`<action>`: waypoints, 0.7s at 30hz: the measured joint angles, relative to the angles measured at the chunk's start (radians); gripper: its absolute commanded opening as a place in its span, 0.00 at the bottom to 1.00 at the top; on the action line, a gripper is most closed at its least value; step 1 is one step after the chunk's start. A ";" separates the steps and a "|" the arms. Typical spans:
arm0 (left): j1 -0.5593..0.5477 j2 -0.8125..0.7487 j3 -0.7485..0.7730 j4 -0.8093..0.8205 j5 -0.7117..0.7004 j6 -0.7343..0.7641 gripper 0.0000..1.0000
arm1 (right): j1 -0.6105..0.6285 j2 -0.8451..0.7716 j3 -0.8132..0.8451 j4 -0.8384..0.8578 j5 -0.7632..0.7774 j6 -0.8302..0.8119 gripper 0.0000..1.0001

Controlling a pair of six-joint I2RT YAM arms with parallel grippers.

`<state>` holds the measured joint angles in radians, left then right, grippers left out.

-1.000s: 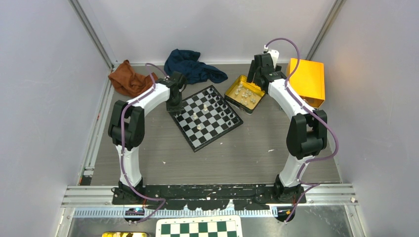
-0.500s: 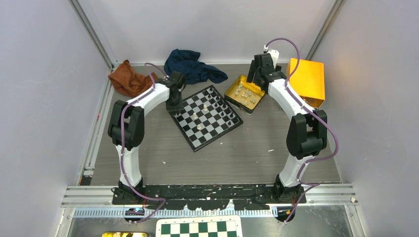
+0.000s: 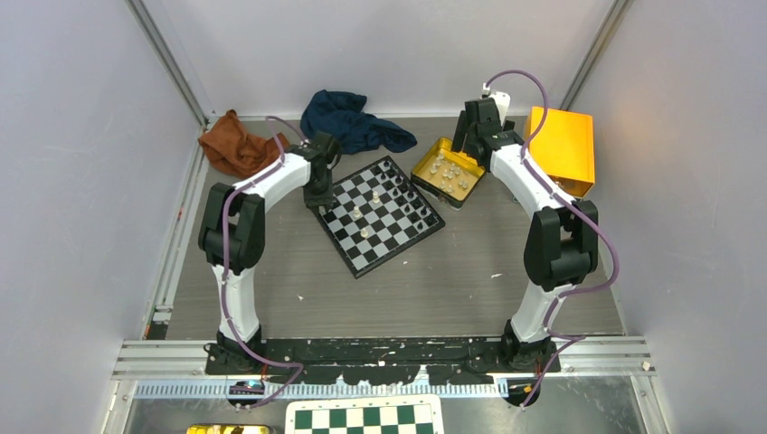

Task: Set up the chess pieces on the board
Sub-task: Place the chess piece on the chessboard.

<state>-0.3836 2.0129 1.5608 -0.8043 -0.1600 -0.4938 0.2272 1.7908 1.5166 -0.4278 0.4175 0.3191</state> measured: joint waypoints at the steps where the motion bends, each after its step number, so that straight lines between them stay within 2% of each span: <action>1: 0.000 0.003 -0.002 0.000 -0.002 0.000 0.30 | 0.000 0.002 0.000 0.000 0.000 0.000 0.85; 4: 0.001 0.012 -0.008 0.000 -0.005 0.000 0.31 | 0.000 0.005 0.000 0.000 0.000 0.000 0.85; 17: 0.002 0.012 -0.013 -0.002 -0.015 0.001 0.53 | 0.000 0.005 0.000 0.000 0.000 0.000 0.85; 21: 0.002 -0.014 -0.027 -0.003 -0.016 0.000 0.67 | 0.000 0.005 0.000 0.000 0.000 0.000 0.85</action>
<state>-0.3820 1.9991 1.5337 -0.8070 -0.1761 -0.4942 0.2272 1.7962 1.5166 -0.4282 0.4171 0.3195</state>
